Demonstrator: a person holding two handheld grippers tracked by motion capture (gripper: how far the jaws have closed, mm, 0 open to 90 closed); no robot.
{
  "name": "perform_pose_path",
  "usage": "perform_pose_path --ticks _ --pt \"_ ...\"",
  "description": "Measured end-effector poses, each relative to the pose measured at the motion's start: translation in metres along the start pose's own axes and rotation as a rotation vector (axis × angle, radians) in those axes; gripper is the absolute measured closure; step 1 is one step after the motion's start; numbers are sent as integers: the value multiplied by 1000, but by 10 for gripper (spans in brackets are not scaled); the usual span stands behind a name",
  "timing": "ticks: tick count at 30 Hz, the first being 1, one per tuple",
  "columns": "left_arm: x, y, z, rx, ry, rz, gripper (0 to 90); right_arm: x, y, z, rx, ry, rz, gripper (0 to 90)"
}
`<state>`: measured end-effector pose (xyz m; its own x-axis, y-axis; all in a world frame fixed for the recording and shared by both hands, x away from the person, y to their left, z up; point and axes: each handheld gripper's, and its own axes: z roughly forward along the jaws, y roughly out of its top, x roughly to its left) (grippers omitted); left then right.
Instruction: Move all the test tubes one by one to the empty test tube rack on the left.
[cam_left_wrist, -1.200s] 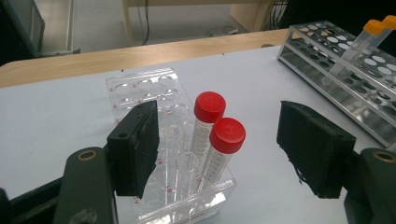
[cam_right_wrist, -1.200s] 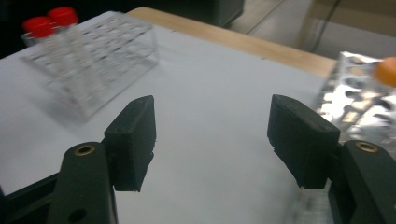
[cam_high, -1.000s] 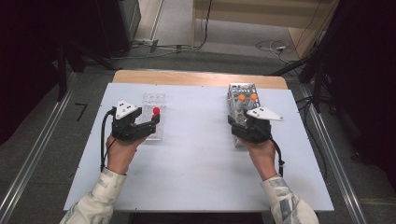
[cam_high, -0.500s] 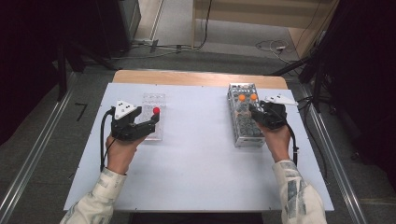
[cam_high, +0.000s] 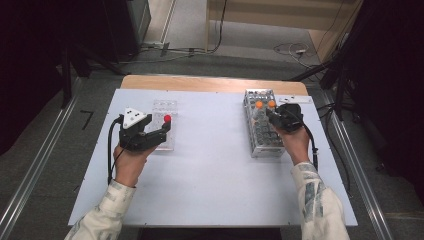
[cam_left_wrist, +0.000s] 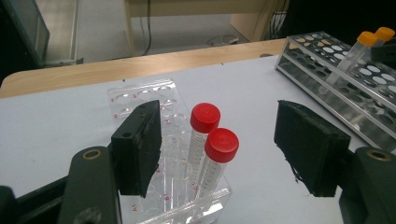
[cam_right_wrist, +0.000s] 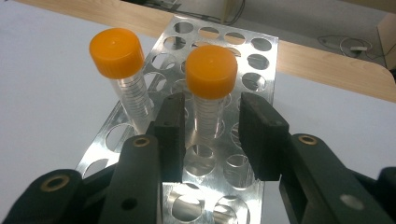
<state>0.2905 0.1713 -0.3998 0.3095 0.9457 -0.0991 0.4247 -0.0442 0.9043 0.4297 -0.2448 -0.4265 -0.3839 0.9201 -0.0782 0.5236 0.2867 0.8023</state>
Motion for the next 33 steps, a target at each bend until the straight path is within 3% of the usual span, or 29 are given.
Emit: perform_pose_path --ticks 11,14,25,33 --pt "0 0 0 1 0 4 328 0 8 16 91 -22 3 659" --pt "-1 0 -1 -4 -1 7 331 -1 9 17 92 -21 5 695" --pt "0 0 0 -3 -1 7 332 2 9 10 47 -15 -17 715" --pt "-2 0 -1 -2 0 11 331 0 16 -8 -23 -14 3 719"
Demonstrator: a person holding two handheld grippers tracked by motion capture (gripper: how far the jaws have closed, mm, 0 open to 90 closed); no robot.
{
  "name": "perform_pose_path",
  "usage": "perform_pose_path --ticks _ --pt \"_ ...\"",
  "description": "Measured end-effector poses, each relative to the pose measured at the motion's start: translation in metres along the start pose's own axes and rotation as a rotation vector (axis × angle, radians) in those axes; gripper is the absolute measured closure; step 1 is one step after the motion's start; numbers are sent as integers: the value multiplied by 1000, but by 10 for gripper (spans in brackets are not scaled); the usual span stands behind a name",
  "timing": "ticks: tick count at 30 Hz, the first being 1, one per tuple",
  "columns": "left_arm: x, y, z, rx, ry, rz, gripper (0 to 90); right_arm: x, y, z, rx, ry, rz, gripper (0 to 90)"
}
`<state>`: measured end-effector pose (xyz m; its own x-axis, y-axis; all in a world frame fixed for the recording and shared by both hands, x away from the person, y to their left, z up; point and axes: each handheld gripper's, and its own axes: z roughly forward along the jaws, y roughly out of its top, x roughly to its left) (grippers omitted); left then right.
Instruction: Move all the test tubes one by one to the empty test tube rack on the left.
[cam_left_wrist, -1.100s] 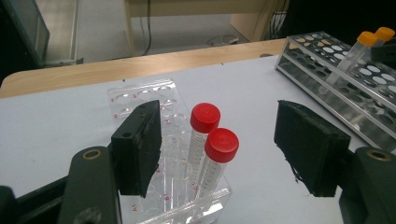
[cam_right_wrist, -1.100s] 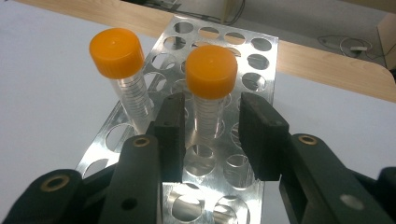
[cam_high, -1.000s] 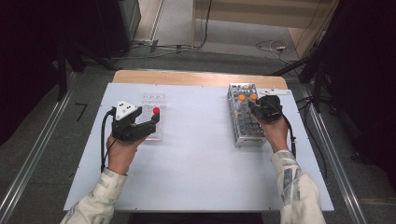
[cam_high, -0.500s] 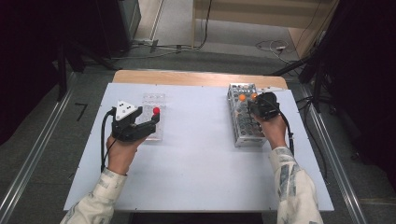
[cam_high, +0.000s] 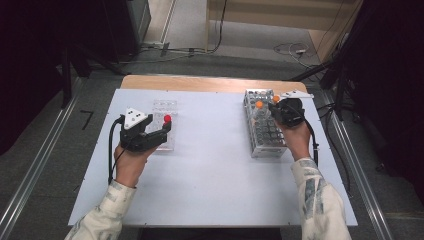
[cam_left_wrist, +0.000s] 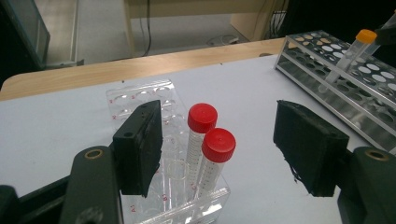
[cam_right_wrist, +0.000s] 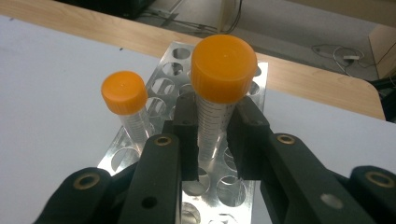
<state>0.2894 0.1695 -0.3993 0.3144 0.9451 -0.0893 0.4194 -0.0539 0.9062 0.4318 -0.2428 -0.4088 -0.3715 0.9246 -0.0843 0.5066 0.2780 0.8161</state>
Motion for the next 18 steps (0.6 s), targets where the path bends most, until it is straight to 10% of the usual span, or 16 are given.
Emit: perform_pose_path --ticks 18 --pt "-6 2 -3 -16 -11 6 331 11 5 -62 -107 78 -6 720"
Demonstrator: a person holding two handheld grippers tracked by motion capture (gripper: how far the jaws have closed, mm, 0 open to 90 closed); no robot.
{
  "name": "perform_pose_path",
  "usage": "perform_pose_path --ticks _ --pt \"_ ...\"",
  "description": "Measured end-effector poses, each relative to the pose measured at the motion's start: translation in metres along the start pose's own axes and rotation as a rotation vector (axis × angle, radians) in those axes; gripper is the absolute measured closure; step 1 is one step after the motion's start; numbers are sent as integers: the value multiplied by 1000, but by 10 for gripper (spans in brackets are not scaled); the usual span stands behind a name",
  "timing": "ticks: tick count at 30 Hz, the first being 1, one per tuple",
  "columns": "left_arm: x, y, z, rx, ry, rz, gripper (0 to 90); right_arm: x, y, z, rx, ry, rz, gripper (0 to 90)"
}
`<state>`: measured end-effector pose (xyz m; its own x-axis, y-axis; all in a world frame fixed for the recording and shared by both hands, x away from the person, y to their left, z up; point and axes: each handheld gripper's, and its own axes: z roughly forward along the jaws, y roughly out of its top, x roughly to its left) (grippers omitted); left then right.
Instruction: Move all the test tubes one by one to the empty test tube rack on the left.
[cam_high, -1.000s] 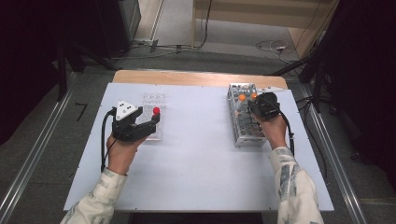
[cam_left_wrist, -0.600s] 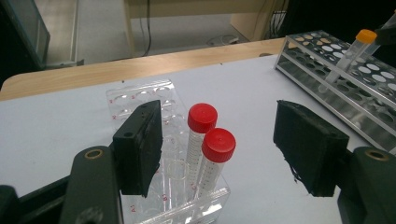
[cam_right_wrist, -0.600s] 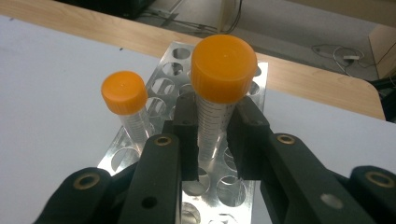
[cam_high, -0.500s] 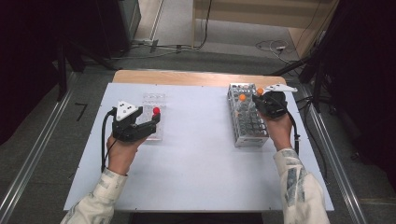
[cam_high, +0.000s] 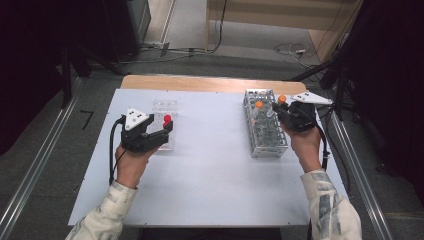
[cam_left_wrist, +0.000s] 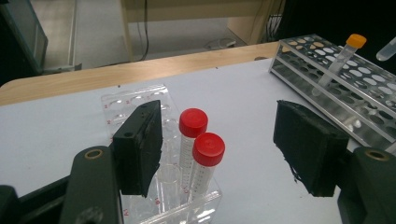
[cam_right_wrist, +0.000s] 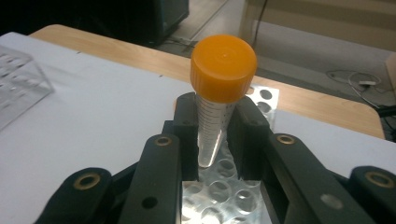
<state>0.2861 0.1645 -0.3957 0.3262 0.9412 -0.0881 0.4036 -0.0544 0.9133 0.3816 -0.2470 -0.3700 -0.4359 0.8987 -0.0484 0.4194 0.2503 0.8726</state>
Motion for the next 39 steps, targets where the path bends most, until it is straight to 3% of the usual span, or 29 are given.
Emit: perform_pose_path --ticks 11,20,23,29,39 --pt "-14 3 -3 -9 -64 6 289 51 -11 -17 5 169 -80 719" --pt "-37 4 -2 8 -139 42 224 99 -23 -5 63 289 -160 719" --pt "-47 2 -2 16 -190 77 311 114 -27 2 80 322 -181 719" --pt "-61 0 -1 30 -240 123 403 144 -33 13 108 379 -219 719" --pt "-72 -6 3 51 -281 171 532 182 -34 22 121 443 -275 718"
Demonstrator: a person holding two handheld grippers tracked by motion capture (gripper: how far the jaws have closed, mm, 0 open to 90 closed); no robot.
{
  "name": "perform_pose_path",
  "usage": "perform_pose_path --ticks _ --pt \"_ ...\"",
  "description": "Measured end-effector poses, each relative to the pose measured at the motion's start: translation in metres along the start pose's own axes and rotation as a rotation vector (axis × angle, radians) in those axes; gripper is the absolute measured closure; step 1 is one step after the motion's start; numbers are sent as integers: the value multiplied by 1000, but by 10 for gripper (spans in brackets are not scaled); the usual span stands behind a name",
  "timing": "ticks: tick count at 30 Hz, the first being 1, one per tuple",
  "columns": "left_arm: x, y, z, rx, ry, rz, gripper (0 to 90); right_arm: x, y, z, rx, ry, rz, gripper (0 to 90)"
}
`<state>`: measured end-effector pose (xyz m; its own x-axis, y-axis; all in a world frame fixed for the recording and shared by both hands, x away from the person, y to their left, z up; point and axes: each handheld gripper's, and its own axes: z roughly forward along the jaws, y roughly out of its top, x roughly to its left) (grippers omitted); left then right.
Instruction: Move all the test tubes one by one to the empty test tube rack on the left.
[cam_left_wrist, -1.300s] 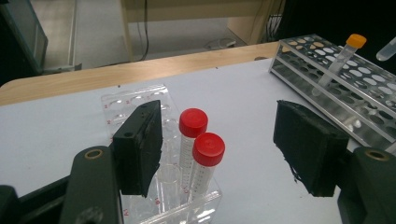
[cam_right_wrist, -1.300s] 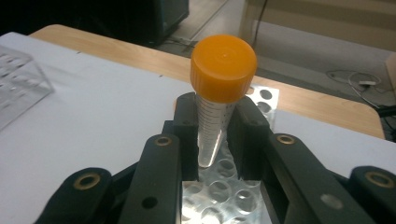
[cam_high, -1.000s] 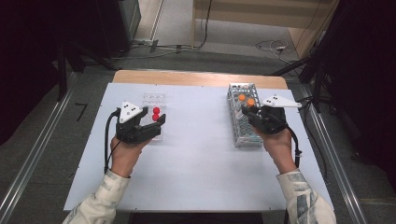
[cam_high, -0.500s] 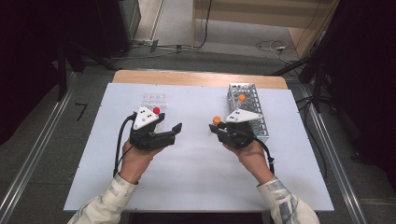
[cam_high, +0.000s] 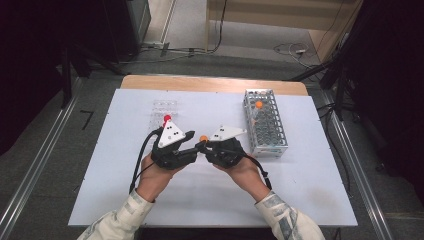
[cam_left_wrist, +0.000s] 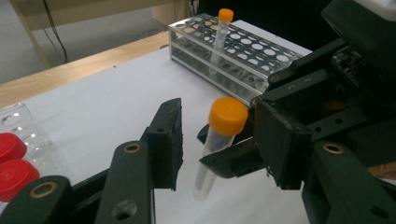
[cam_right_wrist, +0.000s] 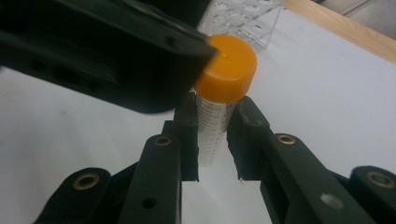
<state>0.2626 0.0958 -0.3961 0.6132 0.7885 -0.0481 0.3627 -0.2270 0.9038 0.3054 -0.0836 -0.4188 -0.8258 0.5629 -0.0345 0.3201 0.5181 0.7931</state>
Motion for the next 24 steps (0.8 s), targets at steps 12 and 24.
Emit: perform_pose_path --ticks 12,24 --pt "-1 -3 3 24 14 38 665 12 5 6 -4 21 -19 718" --pt "11 1 -8 12 25 21 699 10 4 0 -26 44 -17 535"
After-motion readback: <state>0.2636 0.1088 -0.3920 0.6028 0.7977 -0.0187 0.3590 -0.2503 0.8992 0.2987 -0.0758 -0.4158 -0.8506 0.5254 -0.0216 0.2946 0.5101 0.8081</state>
